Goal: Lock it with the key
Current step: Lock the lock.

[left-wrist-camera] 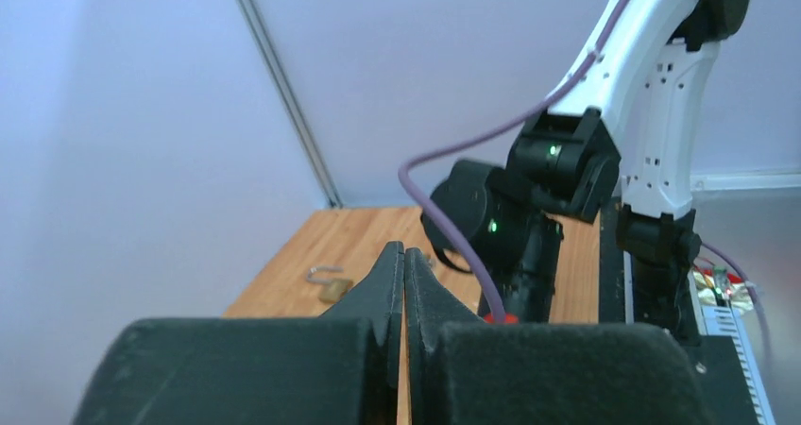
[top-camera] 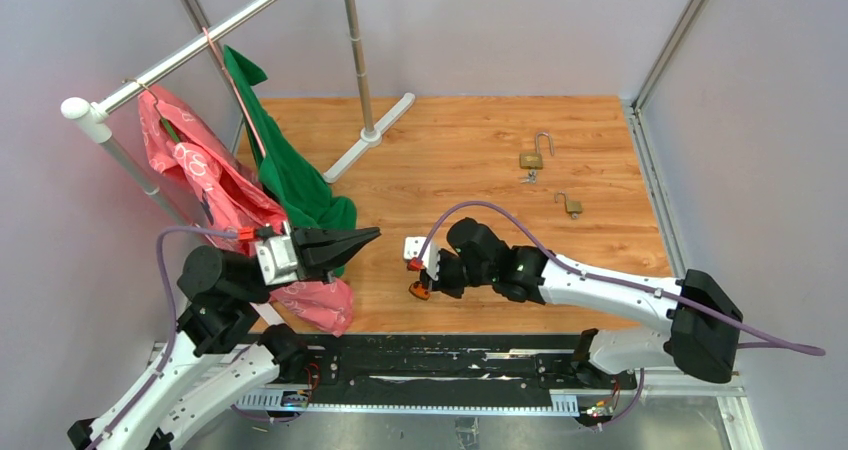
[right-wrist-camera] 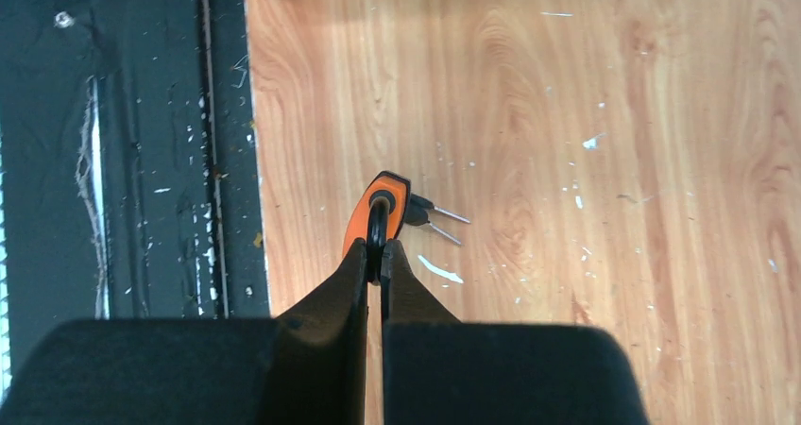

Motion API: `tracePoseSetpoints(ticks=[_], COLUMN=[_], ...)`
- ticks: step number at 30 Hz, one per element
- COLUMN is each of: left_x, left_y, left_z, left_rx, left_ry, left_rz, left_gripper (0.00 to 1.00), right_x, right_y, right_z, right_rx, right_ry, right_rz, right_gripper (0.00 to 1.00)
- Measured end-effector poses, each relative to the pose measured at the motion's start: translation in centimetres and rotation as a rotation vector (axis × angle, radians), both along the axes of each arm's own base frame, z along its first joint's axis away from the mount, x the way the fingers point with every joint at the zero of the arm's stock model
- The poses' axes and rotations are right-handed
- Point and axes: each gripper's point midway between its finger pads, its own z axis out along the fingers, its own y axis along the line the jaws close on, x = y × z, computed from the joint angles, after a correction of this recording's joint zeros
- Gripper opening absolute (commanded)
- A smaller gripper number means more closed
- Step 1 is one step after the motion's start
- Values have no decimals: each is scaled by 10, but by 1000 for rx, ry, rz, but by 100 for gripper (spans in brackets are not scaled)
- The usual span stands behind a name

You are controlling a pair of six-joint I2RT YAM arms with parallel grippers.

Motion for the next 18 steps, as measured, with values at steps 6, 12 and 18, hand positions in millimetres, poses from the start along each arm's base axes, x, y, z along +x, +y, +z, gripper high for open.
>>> tracePoseSetpoints(ticks=[6,12,18], left_x=[16,26,26], left_y=[-1,2,-11], left_z=[-42,-84,-180], left_rx=[80,177,465], left_ry=[142,261,406], left_rz=[56,108,39], left_gripper=[0,34,47], right_x=[13,23,21], right_y=[-4,-9,-8], right_z=[4,5,15], right_rx=[7,16,40], right_ry=[-11,17,78], right_rz=[-56,-104,-87], right_gripper=[0,0,0])
